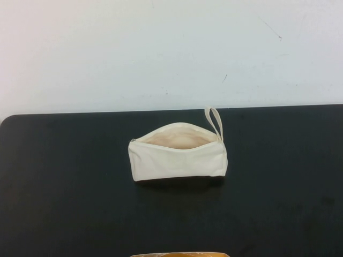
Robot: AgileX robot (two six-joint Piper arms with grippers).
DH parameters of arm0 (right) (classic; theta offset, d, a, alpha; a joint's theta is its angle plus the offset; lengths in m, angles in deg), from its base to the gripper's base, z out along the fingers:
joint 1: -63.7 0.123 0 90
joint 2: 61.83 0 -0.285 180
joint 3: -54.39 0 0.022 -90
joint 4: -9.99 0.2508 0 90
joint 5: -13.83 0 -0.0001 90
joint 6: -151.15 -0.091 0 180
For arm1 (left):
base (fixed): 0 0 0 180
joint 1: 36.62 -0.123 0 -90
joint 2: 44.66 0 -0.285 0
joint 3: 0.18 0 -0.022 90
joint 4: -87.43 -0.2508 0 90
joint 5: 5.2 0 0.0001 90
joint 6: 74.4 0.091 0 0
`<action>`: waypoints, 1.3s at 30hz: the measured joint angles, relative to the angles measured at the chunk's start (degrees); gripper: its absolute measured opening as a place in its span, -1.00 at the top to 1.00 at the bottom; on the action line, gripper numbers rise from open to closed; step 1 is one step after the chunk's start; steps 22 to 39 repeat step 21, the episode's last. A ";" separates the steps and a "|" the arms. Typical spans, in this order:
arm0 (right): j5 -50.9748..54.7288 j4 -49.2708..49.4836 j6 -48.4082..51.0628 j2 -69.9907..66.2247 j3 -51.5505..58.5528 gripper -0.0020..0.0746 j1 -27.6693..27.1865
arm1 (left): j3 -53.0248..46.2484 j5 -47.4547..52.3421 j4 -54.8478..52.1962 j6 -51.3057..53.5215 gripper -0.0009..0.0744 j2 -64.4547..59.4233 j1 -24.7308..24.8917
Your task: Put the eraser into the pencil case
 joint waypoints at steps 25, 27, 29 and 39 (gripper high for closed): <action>0.00 0.00 0.00 0.00 0.00 0.95 0.00 | 0.02 0.00 1.01 0.14 0.98 0.00 -2.48; 0.00 0.00 0.00 0.00 0.00 0.95 0.00 | 0.02 0.00 1.01 0.14 0.98 0.00 -2.48; 0.00 0.00 0.00 0.00 0.00 0.95 0.00 | 0.02 0.00 1.01 0.14 0.98 0.00 -2.48; 0.00 0.00 0.00 0.00 0.00 0.95 0.00 | 0.02 0.00 1.01 0.14 0.98 0.00 -2.48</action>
